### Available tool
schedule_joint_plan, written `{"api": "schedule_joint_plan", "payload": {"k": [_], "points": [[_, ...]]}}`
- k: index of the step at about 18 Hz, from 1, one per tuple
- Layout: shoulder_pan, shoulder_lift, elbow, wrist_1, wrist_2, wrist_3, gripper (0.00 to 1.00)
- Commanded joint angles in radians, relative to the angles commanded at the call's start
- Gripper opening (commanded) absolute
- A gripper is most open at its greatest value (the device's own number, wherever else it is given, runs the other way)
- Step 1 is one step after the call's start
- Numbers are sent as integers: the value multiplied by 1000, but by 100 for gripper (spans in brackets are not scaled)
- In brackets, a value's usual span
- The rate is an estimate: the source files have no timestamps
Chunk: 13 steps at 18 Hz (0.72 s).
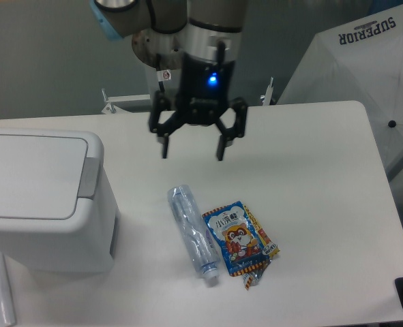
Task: Open the trash can
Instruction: 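Move the open gripper toward the white trash bin's lid edge, then lower the gripper finger onto the lid's raised edge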
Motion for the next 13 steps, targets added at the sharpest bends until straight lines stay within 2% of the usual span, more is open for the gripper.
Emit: {"api": "schedule_joint_plan", "payload": {"k": [4,8,13], "points": [[-48,-24,0,38,2,-35,100],[-86,-46,-5,43,5,-48,100],[-100,-49,-6,43,5,-51,100]]}}
